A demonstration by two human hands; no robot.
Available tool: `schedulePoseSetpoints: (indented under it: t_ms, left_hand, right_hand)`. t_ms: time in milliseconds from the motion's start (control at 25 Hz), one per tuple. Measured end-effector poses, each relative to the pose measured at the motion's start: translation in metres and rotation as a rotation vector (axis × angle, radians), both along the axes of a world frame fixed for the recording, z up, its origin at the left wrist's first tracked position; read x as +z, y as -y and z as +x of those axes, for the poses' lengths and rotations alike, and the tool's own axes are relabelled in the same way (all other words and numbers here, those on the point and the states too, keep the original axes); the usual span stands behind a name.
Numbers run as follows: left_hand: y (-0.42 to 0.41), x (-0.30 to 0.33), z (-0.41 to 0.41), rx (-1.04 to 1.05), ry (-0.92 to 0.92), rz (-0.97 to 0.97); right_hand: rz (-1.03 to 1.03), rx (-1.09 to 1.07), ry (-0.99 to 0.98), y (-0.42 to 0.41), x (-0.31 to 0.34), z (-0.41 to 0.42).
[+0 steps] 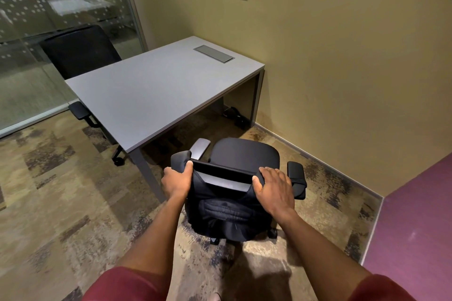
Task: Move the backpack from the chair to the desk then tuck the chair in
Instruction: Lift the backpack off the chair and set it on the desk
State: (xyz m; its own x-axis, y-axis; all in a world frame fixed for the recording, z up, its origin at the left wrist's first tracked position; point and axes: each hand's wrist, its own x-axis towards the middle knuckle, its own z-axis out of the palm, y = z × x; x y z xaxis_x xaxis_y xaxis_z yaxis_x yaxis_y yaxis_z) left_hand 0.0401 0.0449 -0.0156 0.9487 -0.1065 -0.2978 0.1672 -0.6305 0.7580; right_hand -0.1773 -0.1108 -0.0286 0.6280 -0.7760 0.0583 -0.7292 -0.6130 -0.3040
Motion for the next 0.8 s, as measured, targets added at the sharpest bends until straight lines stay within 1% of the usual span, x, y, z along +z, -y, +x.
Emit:
schedulePoseSetpoints:
  t_ms: [80, 200, 480, 600, 680, 800]
  left_hand:
    - [0.000, 0.005, -0.006, 0.051, 0.017, -0.010]
    - [0.000, 0.010, -0.013, 0.139, 0.007, -0.084]
    - [-0.005, 0.009, -0.025, 0.209, 0.002, -0.177]
    - [-0.007, 0.010, -0.036, 0.315, -0.027, -0.221]
    - [-0.011, 0.010, -0.045, 0.374, -0.054, -0.240]
    - [-0.017, 0.007, -0.053, 0.374, -0.068, -0.234]
  right_hand:
    - [0.005, -0.003, -0.003, 0.001, 0.000, 0.000]
    - [-0.003, -0.001, 0.005, 0.001, -0.001, 0.000]
    - [-0.007, 0.047, 0.025, 0.004, 0.000, -0.006]
    - [0.005, 0.074, 0.006, 0.006, 0.004, -0.008]
    - [0.034, 0.141, -0.037, 0.008, 0.007, -0.011]
    - [0.061, 0.306, -0.165, 0.016, 0.008, -0.022]
